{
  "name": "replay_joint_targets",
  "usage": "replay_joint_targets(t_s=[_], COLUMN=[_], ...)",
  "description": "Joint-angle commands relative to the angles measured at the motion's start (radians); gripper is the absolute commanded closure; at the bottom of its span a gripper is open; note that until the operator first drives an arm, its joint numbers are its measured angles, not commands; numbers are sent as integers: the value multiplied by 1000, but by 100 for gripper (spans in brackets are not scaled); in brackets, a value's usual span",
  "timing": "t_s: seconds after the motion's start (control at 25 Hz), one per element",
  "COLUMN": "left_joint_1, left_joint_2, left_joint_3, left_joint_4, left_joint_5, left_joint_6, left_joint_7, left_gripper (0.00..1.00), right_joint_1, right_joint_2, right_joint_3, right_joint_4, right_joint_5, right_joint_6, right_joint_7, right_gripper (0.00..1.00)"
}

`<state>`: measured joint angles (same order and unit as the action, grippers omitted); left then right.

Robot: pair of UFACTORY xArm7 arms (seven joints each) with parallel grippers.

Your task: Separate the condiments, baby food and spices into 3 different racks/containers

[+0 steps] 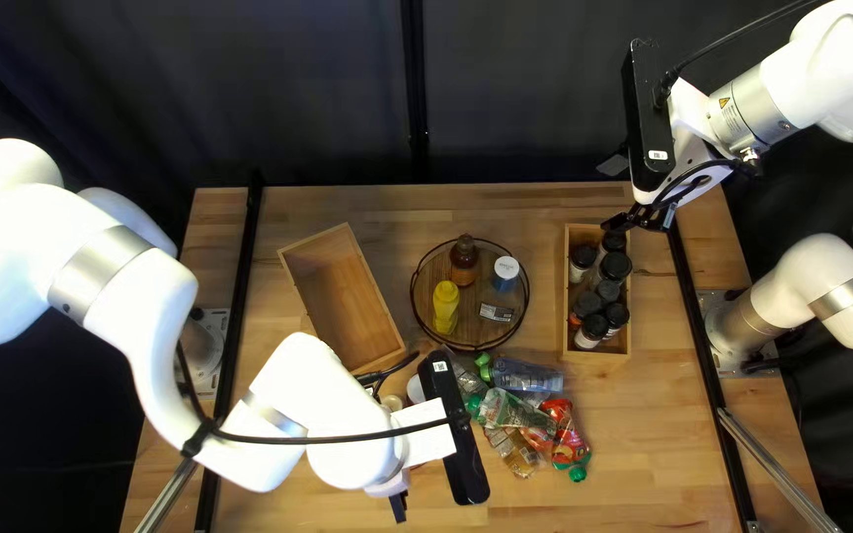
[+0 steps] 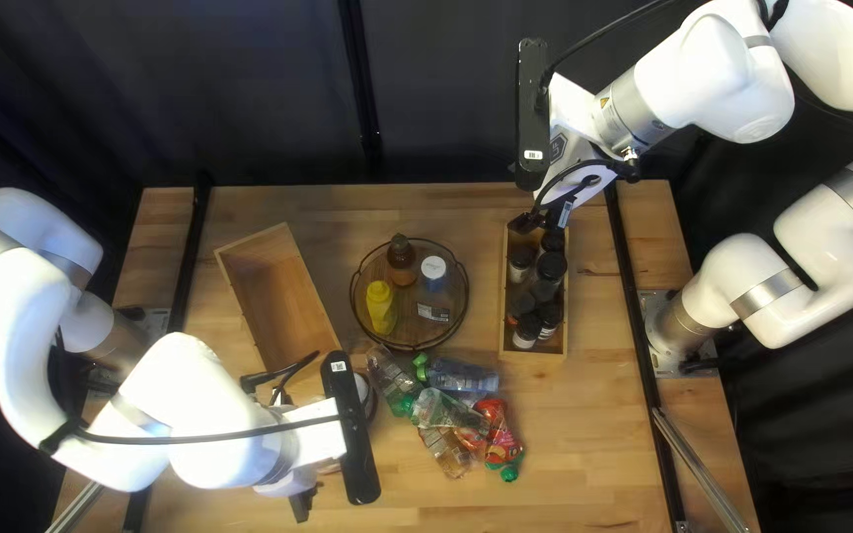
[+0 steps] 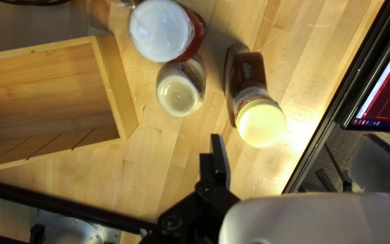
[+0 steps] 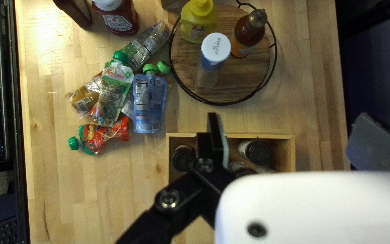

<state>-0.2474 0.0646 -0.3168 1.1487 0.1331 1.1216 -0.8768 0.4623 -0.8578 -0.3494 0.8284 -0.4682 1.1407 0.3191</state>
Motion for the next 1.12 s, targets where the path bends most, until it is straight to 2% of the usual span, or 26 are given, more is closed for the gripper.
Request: replay_joint_targets(t_s=[0.04,0.16,0.2,0.24,0.32,0.36,0.56,0.72,0.92,1.12], left_joint_1=[-6,-10,-9,-8,-8,-7,-8,-11,-10,18], left_joint_2=[21,31,34,39,42,44,46,45,42,59], left_joint_3=[-2,-4,-4,-4,-4,-4,-4,-9,-12,5], left_joint_4=[9,14,14,14,16,17,28,70,198,328], left_joint_5=[17,26,27,25,24,23,24,19,-3,-36], left_joint_6=[8,12,10,5,3,3,15,52,158,228], left_joint_7=[-14,-20,-18,-13,-9,-5,4,19,78,196], left_gripper=[0,3,14,38,69,94,100,100,100,100], right_joint_1=[0,0,0,0,0,0,0,0,0,0], right_joint_2=[0,0,0,0,0,0,0,0,0,0], right_joint_3=[0,0,0,0,0,0,0,0,0,0], right_joint_4=[0,0,0,0,0,0,0,0,0,0], right_joint_5=[0,0,0,0,0,0,0,0,0,0], right_joint_6=[0,0,0,0,0,0,0,0,0,0], right_joint_7=[0,0,0,0,0,0,0,0,0,0], right_gripper=[0,0,0,0,0,0,0,0,0,0])
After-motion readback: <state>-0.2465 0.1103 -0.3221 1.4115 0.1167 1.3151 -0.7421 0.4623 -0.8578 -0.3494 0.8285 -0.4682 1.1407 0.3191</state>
